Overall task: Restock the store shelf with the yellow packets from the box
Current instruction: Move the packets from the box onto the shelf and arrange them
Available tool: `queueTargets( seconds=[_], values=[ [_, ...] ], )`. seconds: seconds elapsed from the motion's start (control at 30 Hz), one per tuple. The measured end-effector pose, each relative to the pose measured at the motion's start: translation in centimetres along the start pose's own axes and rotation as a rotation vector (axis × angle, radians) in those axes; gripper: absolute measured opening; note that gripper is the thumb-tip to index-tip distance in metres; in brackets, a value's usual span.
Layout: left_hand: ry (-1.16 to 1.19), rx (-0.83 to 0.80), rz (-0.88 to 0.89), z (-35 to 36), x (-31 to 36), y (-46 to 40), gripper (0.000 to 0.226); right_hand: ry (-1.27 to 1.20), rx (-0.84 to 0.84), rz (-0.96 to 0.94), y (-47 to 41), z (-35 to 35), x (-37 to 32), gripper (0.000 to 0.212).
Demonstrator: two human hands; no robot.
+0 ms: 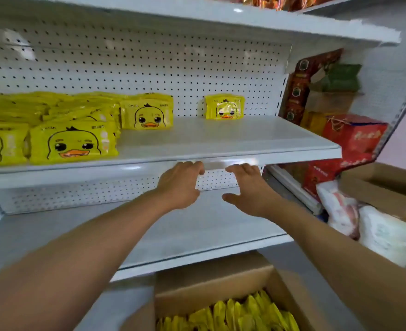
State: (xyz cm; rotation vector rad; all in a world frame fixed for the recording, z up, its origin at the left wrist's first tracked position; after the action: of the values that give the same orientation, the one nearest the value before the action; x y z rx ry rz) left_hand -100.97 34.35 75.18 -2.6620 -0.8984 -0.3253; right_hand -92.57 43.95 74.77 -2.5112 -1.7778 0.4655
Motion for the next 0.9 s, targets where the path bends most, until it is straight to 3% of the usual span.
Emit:
queueTargets(
  seconds=[0.37,0.9],
  values=[
    [0.046,-0.387,-0.226,18.4,-3.2,13.6,0.046,-0.074,-0.353,0.133,12.4,15.7,7.1,0.067],
    [0.071,-0.813,-0.450,43.3,-10.8,22.6,0.047,-0.163,-0.715,0.377,22.7,37.2,14.4,0.061]
  ],
)
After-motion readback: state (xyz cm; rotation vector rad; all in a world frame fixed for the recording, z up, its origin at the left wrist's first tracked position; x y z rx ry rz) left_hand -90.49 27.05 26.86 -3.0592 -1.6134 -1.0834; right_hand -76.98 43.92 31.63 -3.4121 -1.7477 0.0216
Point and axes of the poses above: each hand's wrist, its own y-axis away from the middle knuckle, its own z-axis out of the palm, x = y × z, the point moved 10 cm from there along -y, towards the middle knuckle, and after that the axes turned 5 degrees about y, right-handed, at the moved point
